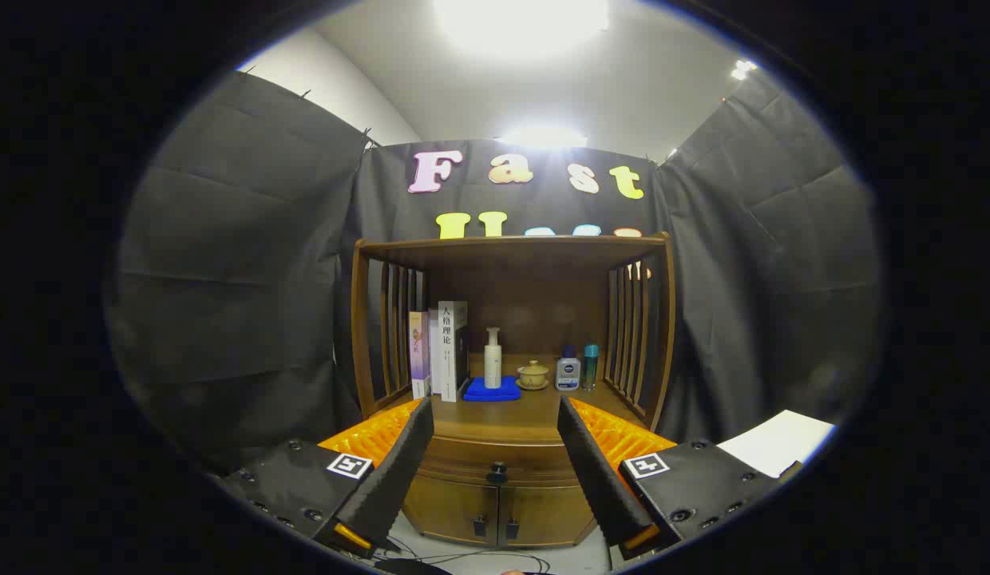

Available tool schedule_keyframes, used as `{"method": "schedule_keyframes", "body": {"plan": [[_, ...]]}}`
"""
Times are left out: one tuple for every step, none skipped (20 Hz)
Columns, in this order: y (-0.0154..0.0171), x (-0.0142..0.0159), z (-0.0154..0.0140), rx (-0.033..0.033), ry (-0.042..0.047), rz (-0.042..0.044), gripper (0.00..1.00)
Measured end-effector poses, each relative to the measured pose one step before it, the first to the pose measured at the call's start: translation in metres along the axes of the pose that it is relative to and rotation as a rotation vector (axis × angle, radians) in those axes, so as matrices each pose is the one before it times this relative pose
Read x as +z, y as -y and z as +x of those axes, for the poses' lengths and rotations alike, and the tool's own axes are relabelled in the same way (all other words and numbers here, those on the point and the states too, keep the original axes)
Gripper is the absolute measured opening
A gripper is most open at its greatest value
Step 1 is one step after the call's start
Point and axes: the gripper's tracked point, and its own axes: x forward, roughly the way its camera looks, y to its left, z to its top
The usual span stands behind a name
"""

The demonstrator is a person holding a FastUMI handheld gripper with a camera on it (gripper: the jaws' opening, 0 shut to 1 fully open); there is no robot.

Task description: Pull open the drawer, take out the items inside it, and place them on the countertop above the cabinet.

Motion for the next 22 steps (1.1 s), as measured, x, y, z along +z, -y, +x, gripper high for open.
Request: {"method": "schedule_keyframes", "body": {"plan": [[0.00255,0.00120,-0.00017,-0.00621,0.00508,0.00506,0.99],[0.00217,0.00035,0.00009,-0.00435,0.00303,0.00790,0.98],[0.00260,-0.00009,0.00014,-0.00451,-0.00090,0.01139,0.98],[0.00240,-0.00060,-0.00008,-0.00484,0.00140,0.01054,0.99],[0.00210,0.00130,-0.00022,-0.00402,0.00195,0.00799,0.99],[0.00218,0.00114,-0.00142,-0.00459,0.00329,0.00727,0.99],[0.00229,0.00095,-0.00009,-0.00460,0.00232,0.00570,0.99],[0.00007,0.00019,-0.00048,0.00020,0.00079,0.00757,0.99],[0.00038,0.00079,0.00004,0.00046,0.00128,0.00615,0.98],[0.00009,0.00017,-0.00029,0.00041,0.00275,0.00192,0.98],[0.00053,0.00057,-0.00031,-0.00059,0.00291,-0.00219,0.98],[0.00022,-0.00199,-0.00006,0.00005,0.00199,-0.00446,0.98],[0.00002,-0.00036,0.00019,-0.00023,-0.00076,-0.00494,0.98],[0.00061,-0.00391,0.00063,-0.00073,-0.00462,-0.00425,0.98],[0.00049,-0.00357,0.00152,-0.00022,-0.00906,-0.00133,0.98],[-0.00029,-0.00368,0.00064,0.00011,-0.00950,0.00160,0.98],[-0.00041,-0.00178,0.00090,-0.00006,-0.00498,0.00305,0.98],[-0.00048,-0.00085,0.00087,-0.00084,-0.00168,0.00217,0.98],[-0.00106,0.00071,0.00067,0.00015,0.00172,0.00051,0.99],[-0.00164,-0.00019,-0.00004,0.00084,0.00263,-0.00087,0.99],[-0.00140,0.00007,0.00156,0.00238,0.00168,-0.00162,0.99],[-0.00221,-0.00192,0.00223,0.00507,0.00222,-0.00179,0.98]]}}
